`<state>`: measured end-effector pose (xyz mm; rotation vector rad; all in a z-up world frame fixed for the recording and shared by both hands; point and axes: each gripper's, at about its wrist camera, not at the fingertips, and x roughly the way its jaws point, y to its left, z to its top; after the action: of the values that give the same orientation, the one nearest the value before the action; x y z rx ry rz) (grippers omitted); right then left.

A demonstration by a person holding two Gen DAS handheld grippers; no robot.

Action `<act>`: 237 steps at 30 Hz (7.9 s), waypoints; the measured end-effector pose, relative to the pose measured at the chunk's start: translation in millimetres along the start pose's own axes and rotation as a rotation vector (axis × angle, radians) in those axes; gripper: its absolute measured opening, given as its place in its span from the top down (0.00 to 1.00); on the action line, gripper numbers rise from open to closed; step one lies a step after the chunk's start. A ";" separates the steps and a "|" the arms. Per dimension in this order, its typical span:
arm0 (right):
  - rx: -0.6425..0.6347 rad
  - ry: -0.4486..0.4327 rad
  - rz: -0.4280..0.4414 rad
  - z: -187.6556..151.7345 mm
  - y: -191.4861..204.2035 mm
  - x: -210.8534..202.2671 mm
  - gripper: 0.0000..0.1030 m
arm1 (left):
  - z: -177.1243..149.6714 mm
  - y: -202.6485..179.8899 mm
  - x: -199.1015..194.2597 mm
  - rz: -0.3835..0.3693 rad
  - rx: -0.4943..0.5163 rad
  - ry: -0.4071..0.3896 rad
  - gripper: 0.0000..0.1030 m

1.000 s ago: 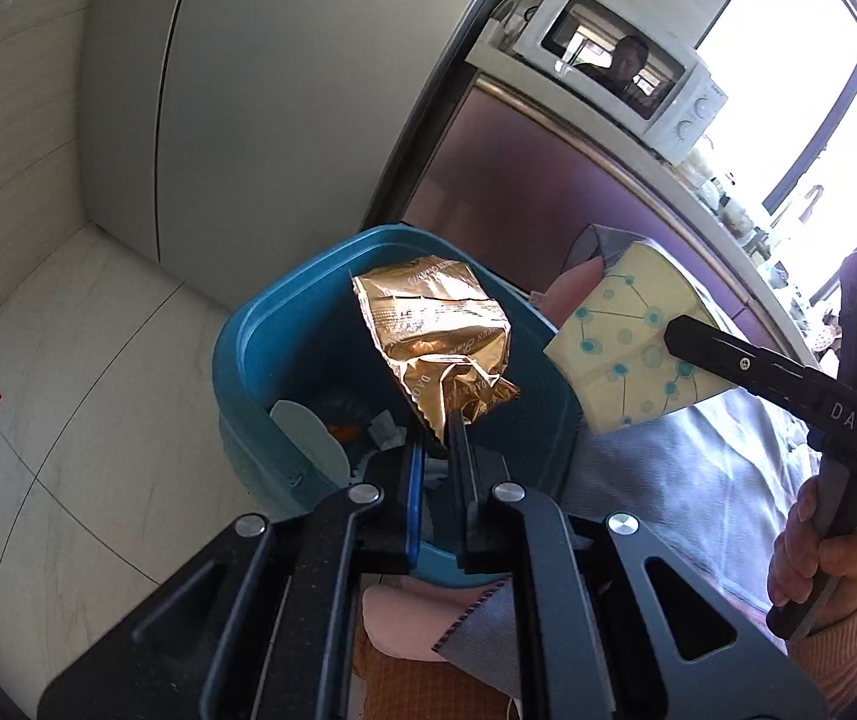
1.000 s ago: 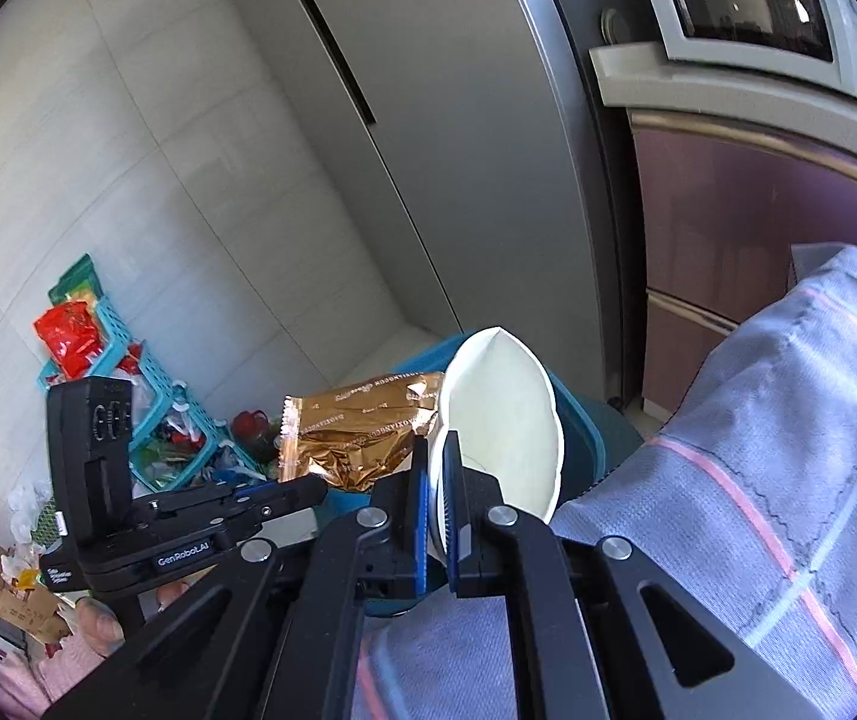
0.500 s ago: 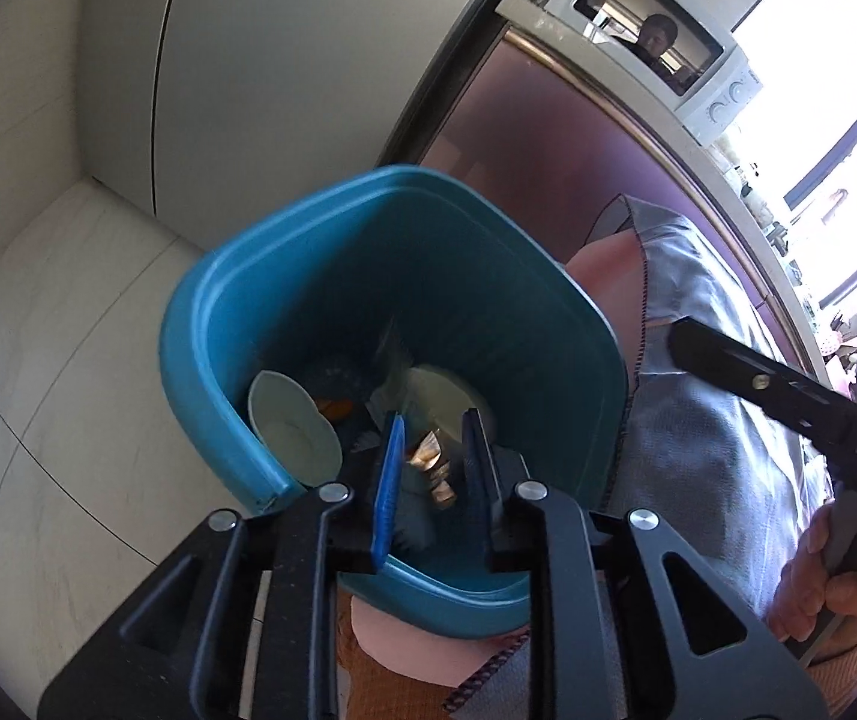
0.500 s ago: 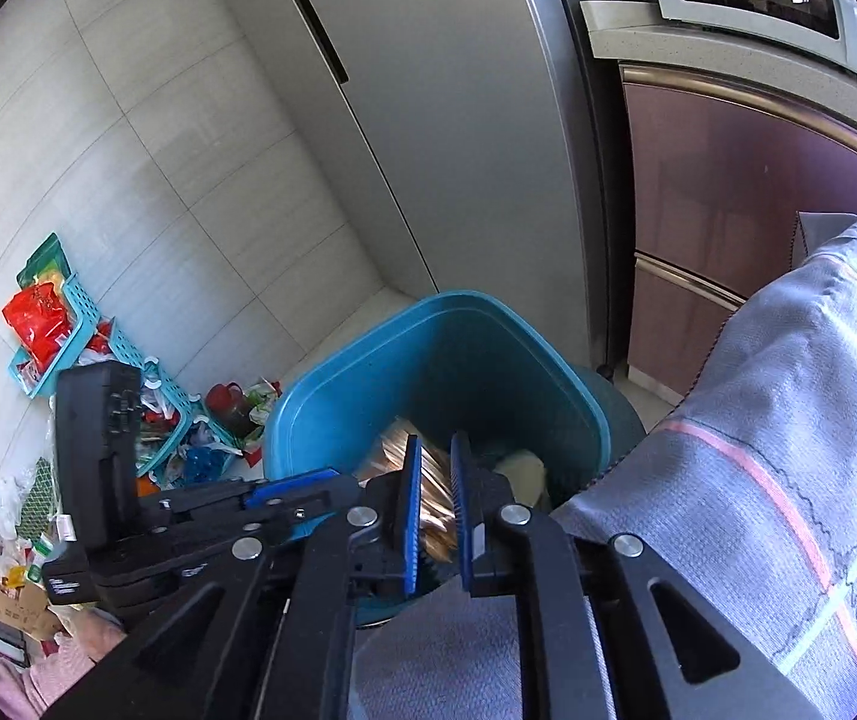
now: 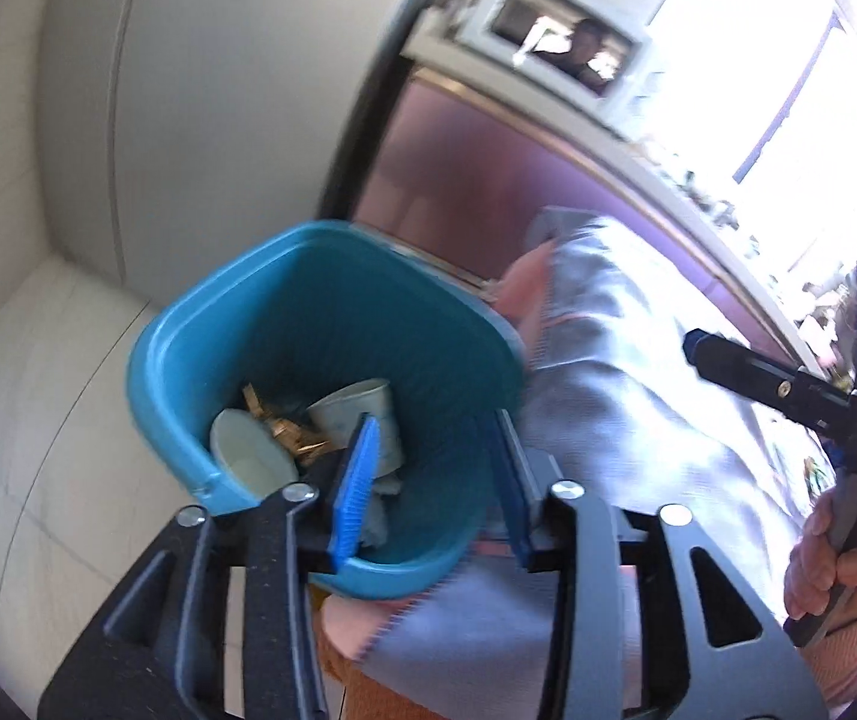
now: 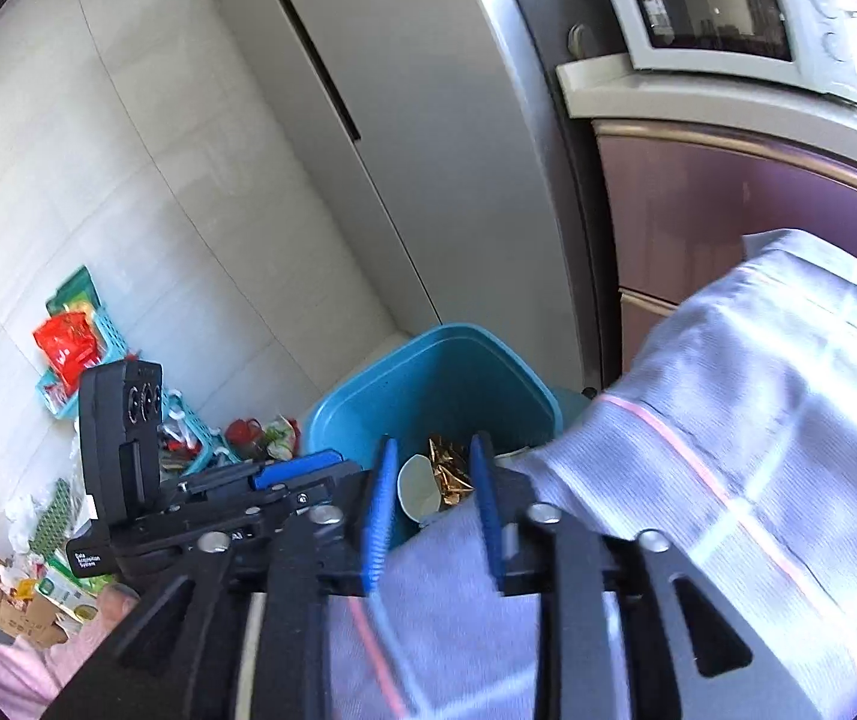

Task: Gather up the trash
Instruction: 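Move both open tools back toward the table, then grasp the green-printed snack bag with the left tool while the right tool grasps the orange peel, then carry the snack bag and orange peel over the teal bin, then open both tools to drop the bag and peel into the bin, then move both open tools back over the table trash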

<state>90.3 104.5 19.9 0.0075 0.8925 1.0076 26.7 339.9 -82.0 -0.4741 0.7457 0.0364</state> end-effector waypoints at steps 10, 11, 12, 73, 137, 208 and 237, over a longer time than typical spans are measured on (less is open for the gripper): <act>0.097 -0.136 -0.120 -51.9 -43.9 -101.8 0.68 | -17.6 -109.9 4.5 -0.222 0.236 0.046 0.57; 0.113 -0.151 -0.142 -58.4 -49.3 -112.7 0.68 | -20.8 -122.9 7.9 -0.247 0.259 0.059 0.57; 0.133 -0.165 -0.158 -64.9 -55.5 -123.7 0.68 | -26.4 -135.0 8.2 -0.266 0.282 0.068 0.57; 0.537 -0.294 -0.581 -227.5 -161.3 -280.0 0.85 | -118.1 -398.0 99.0 -0.563 0.638 0.413 0.65; -0.059 -0.012 0.119 -34.6 15.2 -32.6 0.86 | 7.4 -8.9 -68.3 -0.049 0.048 -0.076 0.96; 0.337 -0.213 -0.230 -127.1 -123.1 -192.6 0.68 | -26.1 -209.7 19.0 -0.361 0.354 0.111 0.67; 0.667 -0.383 -0.579 -202.7 -276.4 -318.7 0.59 | -75.4 -369.5 123.6 -0.428 0.475 0.389 0.55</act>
<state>88.4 -362.1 -16.7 0.4655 0.7721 0.1299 142.3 -39.3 -62.9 -0.1756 0.9843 -0.6361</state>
